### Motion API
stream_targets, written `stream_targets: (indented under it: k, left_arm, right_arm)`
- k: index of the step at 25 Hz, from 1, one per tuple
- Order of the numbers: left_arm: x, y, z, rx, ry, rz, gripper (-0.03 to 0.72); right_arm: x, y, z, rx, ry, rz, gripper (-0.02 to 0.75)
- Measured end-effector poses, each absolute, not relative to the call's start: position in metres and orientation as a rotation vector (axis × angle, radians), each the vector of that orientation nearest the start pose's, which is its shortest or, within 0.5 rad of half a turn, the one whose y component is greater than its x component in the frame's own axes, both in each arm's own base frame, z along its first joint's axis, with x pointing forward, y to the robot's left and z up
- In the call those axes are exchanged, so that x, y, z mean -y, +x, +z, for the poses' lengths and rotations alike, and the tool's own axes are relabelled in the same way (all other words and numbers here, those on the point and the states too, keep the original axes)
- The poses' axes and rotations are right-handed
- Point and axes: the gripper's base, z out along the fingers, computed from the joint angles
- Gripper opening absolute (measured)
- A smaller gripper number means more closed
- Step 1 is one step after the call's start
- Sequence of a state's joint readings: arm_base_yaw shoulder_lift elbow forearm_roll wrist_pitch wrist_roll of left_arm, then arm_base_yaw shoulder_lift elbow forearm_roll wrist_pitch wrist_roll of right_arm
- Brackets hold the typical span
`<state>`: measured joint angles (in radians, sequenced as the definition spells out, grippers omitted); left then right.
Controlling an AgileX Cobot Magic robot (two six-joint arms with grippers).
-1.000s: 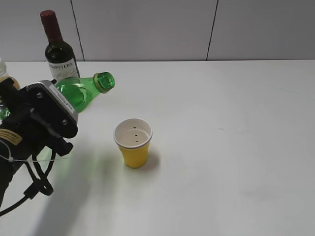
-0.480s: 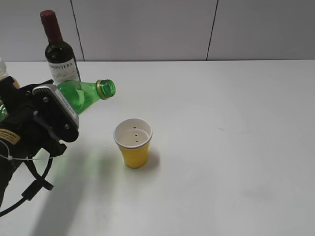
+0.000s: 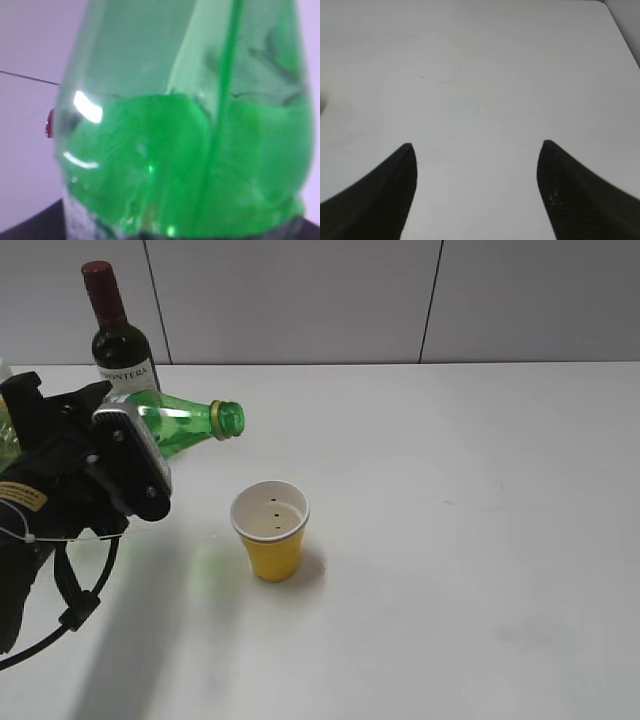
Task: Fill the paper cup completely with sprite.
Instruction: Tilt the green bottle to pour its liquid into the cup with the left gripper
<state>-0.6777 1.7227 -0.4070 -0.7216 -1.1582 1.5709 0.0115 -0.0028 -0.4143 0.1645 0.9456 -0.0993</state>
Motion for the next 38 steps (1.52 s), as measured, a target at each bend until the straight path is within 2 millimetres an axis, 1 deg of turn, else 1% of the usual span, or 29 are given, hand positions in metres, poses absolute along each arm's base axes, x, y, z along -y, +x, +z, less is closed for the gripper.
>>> stream_targets:
  k: [6,12,22,38]
  left_arm:
    - [0.1167,0.2347,0.1537,-1.410,1.171,1.003,0.459]
    - [0.1168,0.2353,0.1479,-1.402,1.228,1.040,0.459]
    - [0.1146,0.2352,0.1475,-1.381,1.288,1.113,0.459]
    - [0.1104,0.2348,0.1466,-1.397,1.317,1.178,0.458]
  right_arm:
    - [-0.0122,0.0080,0.2631,-2.002,-0.099,0.139,0.575]
    - [-0.0122,0.0080,0.2631,-2.002,-0.099,0.139,0.575]
    - [-0.0122,0.0080,0.2631,-2.002,-0.099,0.139,0.575]
    - [-0.0122,0.0080,0.2631,-2.002,-0.099,0.139,0.575]
